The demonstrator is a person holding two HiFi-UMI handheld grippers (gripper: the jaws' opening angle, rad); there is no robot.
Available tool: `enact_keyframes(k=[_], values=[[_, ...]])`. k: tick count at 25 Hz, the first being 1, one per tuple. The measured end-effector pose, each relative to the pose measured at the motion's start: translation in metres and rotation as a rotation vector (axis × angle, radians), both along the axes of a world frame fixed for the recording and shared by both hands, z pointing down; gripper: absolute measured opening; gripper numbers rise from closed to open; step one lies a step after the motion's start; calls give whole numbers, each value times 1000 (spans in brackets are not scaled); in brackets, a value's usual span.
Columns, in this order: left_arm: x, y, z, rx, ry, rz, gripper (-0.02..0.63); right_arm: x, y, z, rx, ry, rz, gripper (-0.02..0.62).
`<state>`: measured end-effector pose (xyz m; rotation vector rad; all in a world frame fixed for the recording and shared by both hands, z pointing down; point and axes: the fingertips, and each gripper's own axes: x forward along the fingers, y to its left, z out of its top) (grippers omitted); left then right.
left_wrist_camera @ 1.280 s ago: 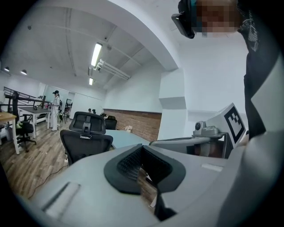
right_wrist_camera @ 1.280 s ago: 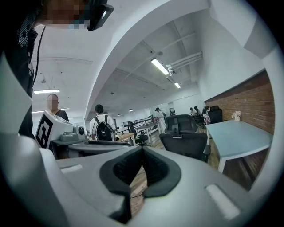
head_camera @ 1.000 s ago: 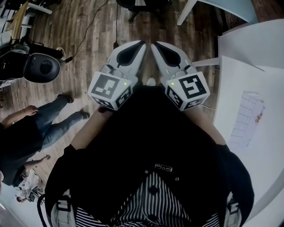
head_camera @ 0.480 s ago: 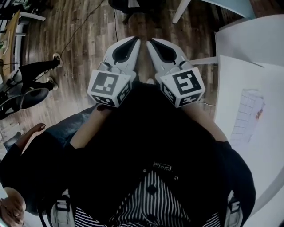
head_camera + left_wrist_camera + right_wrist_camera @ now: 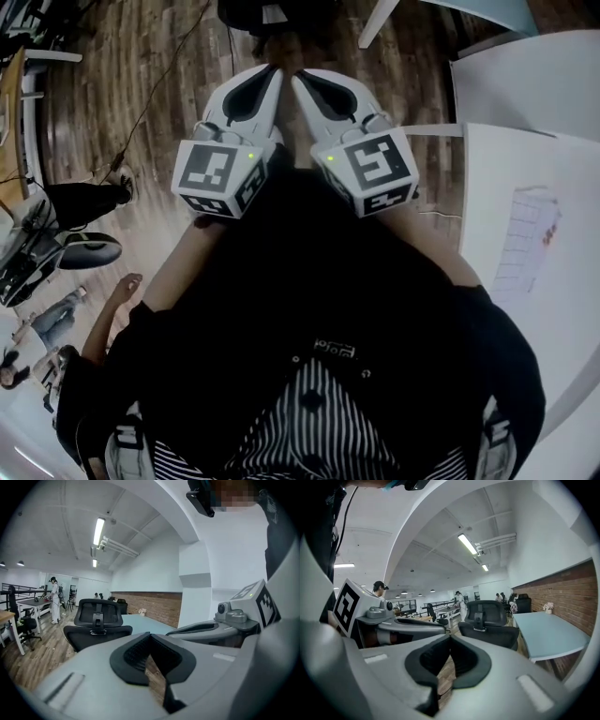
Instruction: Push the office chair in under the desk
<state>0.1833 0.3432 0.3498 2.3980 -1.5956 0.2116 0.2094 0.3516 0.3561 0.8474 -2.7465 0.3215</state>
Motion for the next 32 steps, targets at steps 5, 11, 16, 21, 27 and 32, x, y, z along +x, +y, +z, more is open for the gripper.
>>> enact_keyframes(k=[5,11,16,21,27,32], values=[[-25,-29,-1,-4,17,37,2,-25,-28,-1,-6,13,29,2],[-55,-61,-3,-11,29,78,2,-56,-59,-4,3,42,64,2],[-82,-91,-6,-9,27,114,2,-89,-86,0,-16,60,83,2],[-107,-115,-5,-9,26,140,2,-119,-105,0,1,72,80,2],[-141,-132,2,1,55,157,2,-154,-120,9,0,84,84,2],[-157,-143,0,8,72,151,2,-170,-133,6,11,97,76,2]])
